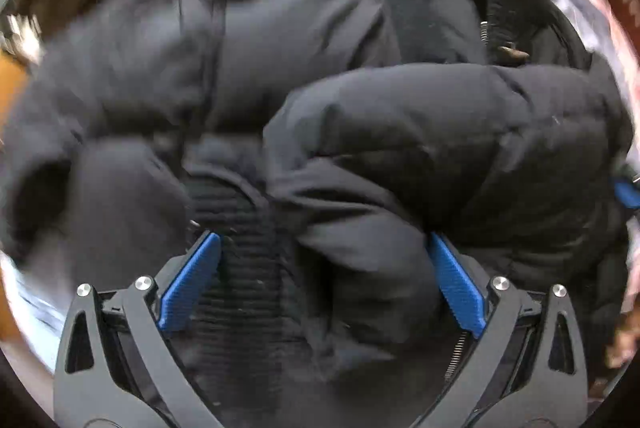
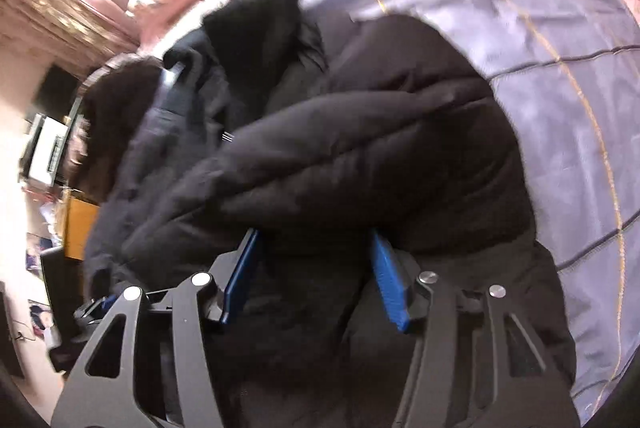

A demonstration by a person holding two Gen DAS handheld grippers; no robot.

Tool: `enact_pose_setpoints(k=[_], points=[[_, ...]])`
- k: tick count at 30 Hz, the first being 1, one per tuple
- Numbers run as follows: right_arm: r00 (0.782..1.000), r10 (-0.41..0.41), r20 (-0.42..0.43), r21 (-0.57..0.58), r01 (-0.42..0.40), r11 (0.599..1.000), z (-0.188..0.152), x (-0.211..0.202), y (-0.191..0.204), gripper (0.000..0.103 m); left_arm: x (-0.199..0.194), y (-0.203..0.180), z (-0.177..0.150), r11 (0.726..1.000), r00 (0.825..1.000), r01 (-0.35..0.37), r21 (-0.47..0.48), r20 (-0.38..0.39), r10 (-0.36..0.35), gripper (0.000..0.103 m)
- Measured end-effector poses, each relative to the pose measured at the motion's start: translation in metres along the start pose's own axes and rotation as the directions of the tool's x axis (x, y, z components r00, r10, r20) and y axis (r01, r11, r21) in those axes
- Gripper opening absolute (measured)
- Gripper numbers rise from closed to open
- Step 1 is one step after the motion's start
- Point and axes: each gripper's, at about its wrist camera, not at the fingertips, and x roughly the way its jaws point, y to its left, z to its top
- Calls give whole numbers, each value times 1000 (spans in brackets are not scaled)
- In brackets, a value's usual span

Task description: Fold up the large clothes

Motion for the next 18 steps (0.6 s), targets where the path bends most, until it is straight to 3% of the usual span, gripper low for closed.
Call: enact_pose_setpoints(k=[2,6,7,9,10,12,14,16,18], points=[[997,-76,-7,-65,75,995,-1,19,8,56,3,-2,2,1000,1000,-12,11,-6,13,101],[987,-159,-25,-122,155,980,-6,29,20,57,3,-29,-5,981,986,-161,104,52,157,101],[989,-143,-38,-115,138,984,-3,21,24,56,1,-34,-6,973,980,-192,126,71,185,101],[1000,-29,7,-99,30,995,4,-8,29,56,-3,-43,-8,959,970,-235,157,99,221,101],[998,5,68,-108,3,994,7,-25,33,57,-4,-46,-9,955,967,-247,165,108,231,101],[988,-48,147,-113,65,991,14,-37,37,57,-5,-52,-9,949,963,-261,175,119,243,101],[989,-76,123,-93,88,992,20,-21,30,57,-3,-55,-8,949,962,-263,176,118,245,101],[991,-127,47,-66,130,989,19,15,13,57,-2,-56,-6,954,968,-245,173,107,229,101],[992,-126,10,-44,126,991,13,37,1,58,-4,-48,-8,962,974,-219,162,91,207,101]])
